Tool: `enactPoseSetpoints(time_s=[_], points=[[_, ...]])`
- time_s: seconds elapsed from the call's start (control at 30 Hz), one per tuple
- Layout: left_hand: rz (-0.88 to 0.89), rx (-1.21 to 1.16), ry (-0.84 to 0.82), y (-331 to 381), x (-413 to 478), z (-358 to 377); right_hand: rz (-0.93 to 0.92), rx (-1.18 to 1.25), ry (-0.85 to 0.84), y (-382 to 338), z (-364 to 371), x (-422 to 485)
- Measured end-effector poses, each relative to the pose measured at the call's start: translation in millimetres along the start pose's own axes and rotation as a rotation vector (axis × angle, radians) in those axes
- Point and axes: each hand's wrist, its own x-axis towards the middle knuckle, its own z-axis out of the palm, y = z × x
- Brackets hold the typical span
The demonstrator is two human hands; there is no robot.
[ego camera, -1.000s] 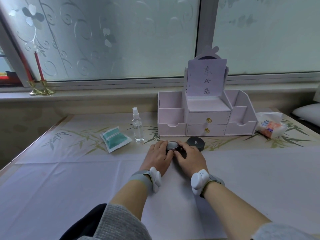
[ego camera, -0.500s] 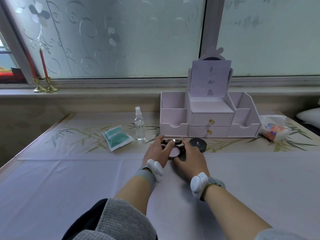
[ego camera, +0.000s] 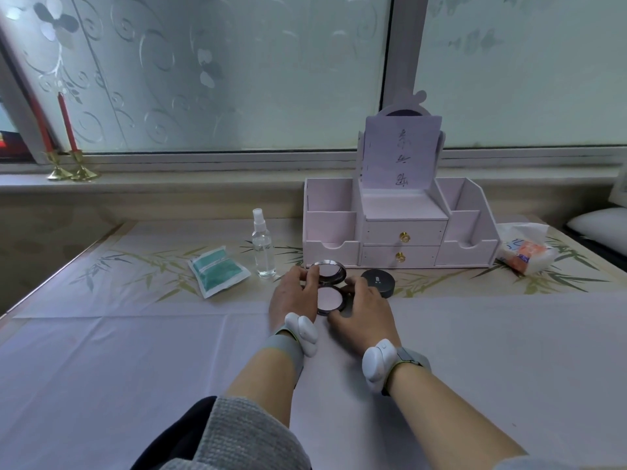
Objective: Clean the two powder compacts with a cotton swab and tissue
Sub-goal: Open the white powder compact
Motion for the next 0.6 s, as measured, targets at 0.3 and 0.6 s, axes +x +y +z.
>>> enactPoseSetpoints(time_s=[0.3,0.6], points=[[0.072,0.068,-0.023,-0.5,-3.3,0.1,-0.044,-0.004,0.028,2.9,1.2,1.3],[0.119,0.151,-0.094,-2.7,1.3,3.7,-0.062,0.002,0.043,4.9,2.0,2.1]])
